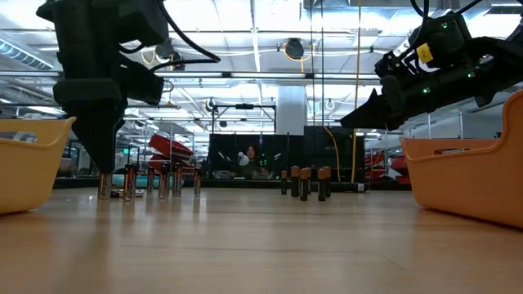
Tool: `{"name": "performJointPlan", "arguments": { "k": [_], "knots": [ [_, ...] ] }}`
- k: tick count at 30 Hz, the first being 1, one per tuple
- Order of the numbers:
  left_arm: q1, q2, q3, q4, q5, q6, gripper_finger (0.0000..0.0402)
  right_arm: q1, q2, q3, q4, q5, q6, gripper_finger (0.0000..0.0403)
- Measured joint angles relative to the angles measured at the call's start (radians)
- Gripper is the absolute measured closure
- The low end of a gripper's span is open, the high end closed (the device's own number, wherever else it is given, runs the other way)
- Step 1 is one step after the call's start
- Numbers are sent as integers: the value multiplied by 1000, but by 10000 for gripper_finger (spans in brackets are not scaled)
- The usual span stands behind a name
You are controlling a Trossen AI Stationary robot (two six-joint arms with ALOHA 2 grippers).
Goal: Sort batteries
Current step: Put the silver battery into the yellow bin
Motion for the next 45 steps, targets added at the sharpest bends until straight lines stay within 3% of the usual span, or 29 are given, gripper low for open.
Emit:
{"name": "performJointPlan", "arguments": {
  "k": [3,6,13,21,28,33,38,41,45],
  "knots": [
    [0,26,0,32,8,25,169,0,0,0,0,0,0,259],
    [0,48,0,77,24,46,199,0,0,0,0,0,0,259],
    [-3,101,3,73,82,69,351,0,0,0,0,0,-8,259],
    [-5,85,5,38,37,162,350,0,0,0,-1,31,-18,259],
    [-13,-49,32,-99,35,166,350,0,0,0,-1,55,-16,259],
    [-64,-190,116,-263,29,69,350,0,0,0,0,56,3,259],
    [-189,-274,158,-202,69,-34,350,0,0,0,-17,53,50,259],
    [-304,-233,157,-94,154,-25,350,5,0,0,-54,53,73,259],
    [-398,-134,157,-4,84,6,350,29,0,0,-76,53,79,259]
  ]
}}
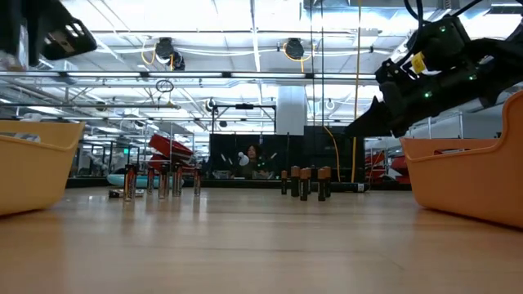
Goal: Sort batteries
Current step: Put the silver battery into the yellow bin, then put the brown battery into the orange bin
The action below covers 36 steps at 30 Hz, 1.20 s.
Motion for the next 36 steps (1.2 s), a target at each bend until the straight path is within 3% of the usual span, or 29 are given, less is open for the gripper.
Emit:
{"name": "performJointPlan", "arguments": {
  "k": [7,24,28,36],
  "knots": [
    [-8,125,-1,-27,3,-14,297,44,0,0,1,40,0,259],
    [15,105,38,-29,-52,-43,298,51,0,0,6,48,-3,259],
    [42,101,77,-105,-59,-27,297,51,0,0,7,48,-3,259],
    [181,101,94,-325,-264,-9,297,51,0,0,17,46,-4,259]
  ]
}}
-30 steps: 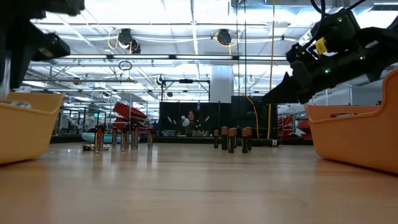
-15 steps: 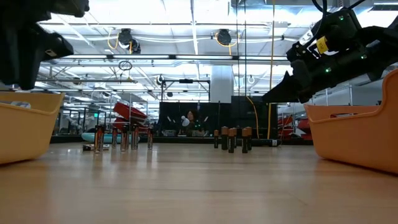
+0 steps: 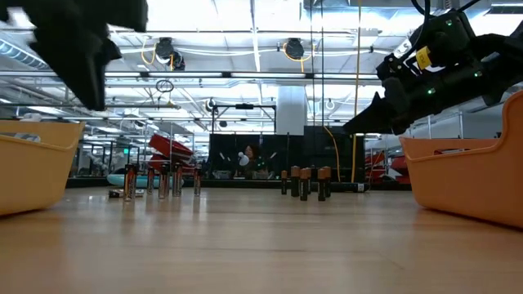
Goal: Sort batteries
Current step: Put the brown battery into the orange bin
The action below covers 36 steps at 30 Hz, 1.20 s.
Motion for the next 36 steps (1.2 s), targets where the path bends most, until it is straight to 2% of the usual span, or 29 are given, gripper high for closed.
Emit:
{"name": "performJointPlan", "arguments": {
  "k": [3,10,13,18,22,25,27,31,36],
  "knots": [
    [73,0,-5,-12,-55,37,297,3,0,0,0,-2,-1,259],
    [221,0,-5,34,-52,212,297,40,0,0,20,0,-24,259],
    [246,0,-6,81,-54,294,297,50,0,0,29,1,-33,259],
    [263,-13,-11,164,-124,413,297,72,0,0,30,2,-55,259],
    [275,-88,-92,330,-152,507,297,85,0,17,15,2,-59,259],
    [294,-173,-187,466,-148,568,297,100,0,83,-74,5,-61,259],
    [303,-227,-244,561,-153,599,297,109,1,155,-200,32,-68,259],
    [309,-317,-328,700,-224,646,297,106,1,305,-435,84,-130,259],
    [309,-378,-414,796,-285,653,297,11,1,395,-549,67,-231,259]
  ]
}}
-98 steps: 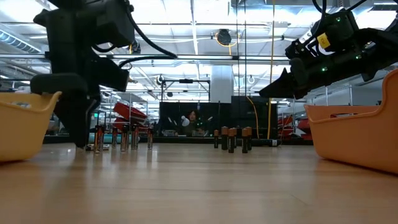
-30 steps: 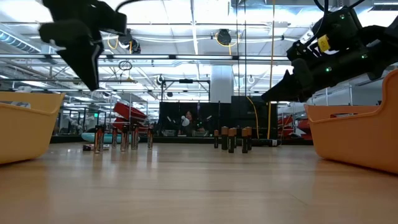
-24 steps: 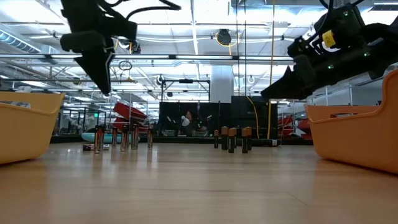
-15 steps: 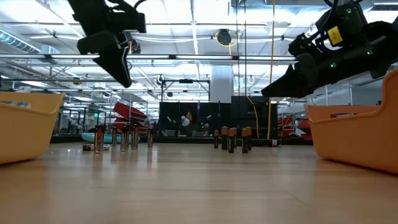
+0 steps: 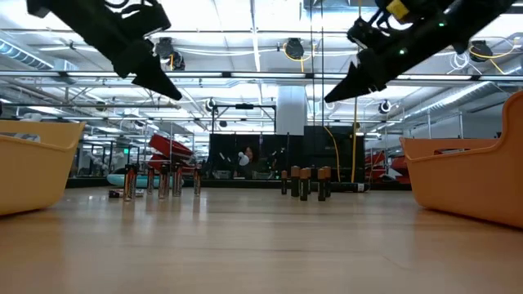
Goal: Sort batteries
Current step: Put the brown battery into the orange bin
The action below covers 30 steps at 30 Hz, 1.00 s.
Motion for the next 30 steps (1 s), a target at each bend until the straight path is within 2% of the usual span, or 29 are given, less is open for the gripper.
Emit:
{"name": "performJointPlan", "arguments": {
  "k": [5,10,16,21,30],
  "knots": [
    [0,-9,-106,224,-9,73,297,-141,52,42,-72,-152,0,259],
    [11,-9,-186,444,-15,162,297,-191,178,103,-79,-279,-4,255],
    [66,-9,-247,547,-9,206,297,-191,331,188,-114,-284,-44,219],
    [105,-9,-279,585,7,206,297,-191,385,218,-133,-284,-45,183],
    [130,-9,-283,625,56,253,297,-214,448,218,-115,-331,-37,179]
  ]
}}
